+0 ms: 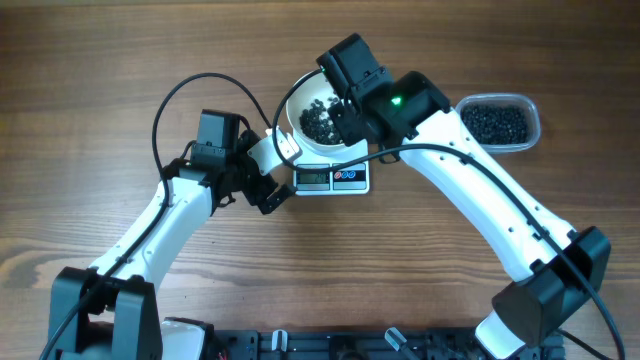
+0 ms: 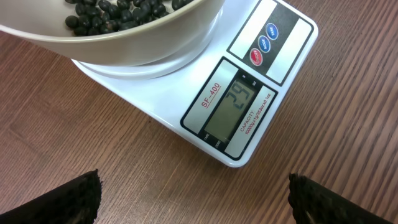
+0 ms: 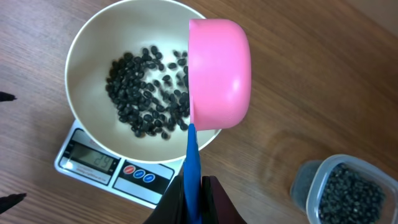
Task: Scoop item into bowl and weigh 150g on scale
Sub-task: 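Carry second scoopful over the bowl and pour beans in, then dip the pink scoop into the bean tub with right gripper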
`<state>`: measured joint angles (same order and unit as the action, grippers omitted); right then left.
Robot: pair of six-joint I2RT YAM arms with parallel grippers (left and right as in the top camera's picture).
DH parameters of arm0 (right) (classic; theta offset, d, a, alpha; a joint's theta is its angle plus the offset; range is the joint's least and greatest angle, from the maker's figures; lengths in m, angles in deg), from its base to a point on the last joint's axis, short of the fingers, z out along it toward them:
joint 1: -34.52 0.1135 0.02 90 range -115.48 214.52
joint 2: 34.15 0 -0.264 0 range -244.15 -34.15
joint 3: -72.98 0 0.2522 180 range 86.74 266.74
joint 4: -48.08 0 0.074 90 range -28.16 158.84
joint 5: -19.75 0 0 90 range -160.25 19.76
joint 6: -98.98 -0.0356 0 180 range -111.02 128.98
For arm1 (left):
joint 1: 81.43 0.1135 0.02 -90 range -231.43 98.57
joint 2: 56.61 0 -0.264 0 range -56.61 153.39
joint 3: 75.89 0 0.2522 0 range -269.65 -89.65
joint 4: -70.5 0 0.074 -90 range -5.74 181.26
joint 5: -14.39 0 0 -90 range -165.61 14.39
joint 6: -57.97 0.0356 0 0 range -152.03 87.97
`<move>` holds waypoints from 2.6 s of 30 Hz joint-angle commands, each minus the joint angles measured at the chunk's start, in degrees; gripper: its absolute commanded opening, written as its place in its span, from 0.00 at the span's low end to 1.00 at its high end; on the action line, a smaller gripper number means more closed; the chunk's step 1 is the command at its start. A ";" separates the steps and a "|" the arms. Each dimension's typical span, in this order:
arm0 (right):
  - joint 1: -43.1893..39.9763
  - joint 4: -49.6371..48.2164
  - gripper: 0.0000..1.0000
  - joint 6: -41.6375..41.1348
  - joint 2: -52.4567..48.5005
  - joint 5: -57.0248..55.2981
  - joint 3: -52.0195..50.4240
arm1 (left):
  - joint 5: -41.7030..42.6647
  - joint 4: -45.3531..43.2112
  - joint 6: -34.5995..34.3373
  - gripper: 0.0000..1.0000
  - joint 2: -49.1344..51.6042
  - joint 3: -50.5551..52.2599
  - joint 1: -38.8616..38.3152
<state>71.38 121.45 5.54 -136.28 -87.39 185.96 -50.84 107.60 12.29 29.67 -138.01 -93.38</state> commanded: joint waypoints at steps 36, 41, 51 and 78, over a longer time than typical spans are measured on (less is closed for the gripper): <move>-45.72 2.75 0.04 3.43 9.99 20.31 -17.20 | 0.68 0.00 0.48 1.00 0.44 0.48 0.33; -45.66 1.92 0.04 5.01 3.93 22.88 -18.18 | 0.68 0.00 0.48 1.00 0.44 0.48 0.33; -43.76 1.29 0.04 9.35 -2.32 33.90 -18.18 | 0.68 0.00 0.48 1.00 0.44 0.48 0.33; -70.84 10.64 0.04 22.25 -2.23 63.84 -17.70 | 0.68 0.00 0.48 1.00 0.44 0.48 0.33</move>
<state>2.05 130.70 23.53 -137.46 -30.04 168.15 -50.84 107.60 12.29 29.69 -138.01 -93.38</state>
